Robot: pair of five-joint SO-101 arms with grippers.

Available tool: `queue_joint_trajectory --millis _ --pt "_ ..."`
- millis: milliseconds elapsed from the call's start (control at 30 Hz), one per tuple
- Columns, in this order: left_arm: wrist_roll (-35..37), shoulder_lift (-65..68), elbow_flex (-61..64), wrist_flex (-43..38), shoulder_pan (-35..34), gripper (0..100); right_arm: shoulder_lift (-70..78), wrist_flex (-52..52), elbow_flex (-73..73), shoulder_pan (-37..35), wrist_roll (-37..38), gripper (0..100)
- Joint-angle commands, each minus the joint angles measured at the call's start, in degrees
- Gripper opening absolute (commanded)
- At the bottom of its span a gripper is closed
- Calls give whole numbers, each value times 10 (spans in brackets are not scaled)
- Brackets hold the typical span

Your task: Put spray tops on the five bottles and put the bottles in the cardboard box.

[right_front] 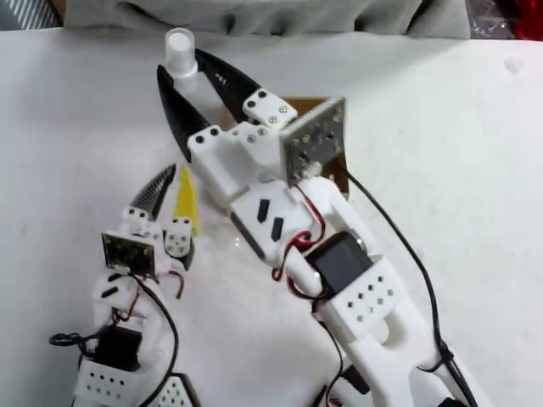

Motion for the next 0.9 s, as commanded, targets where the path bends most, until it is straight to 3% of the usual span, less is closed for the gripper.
queue_joint_trajectory --millis 0,133,233,400,667,867 --pt "2 -11 -57 102 -36 20 4 -11 -23 -3 -5 15" --pt "4 -11 -207 272 -165 20 3 -11 -24 0 -4 15" --pt "3 -9 -287 328 -214 20 5 -6 -33 0 -4 15" --pt "2 57 -340 338 -230 20 8 -6 -33 0 -4 15" --pt "-1 353 -478 317 -230 20 3 14 -37 0 -4 15" --pt "-83 533 -588 322 -225 20 5 11 -37 0 -4 15"
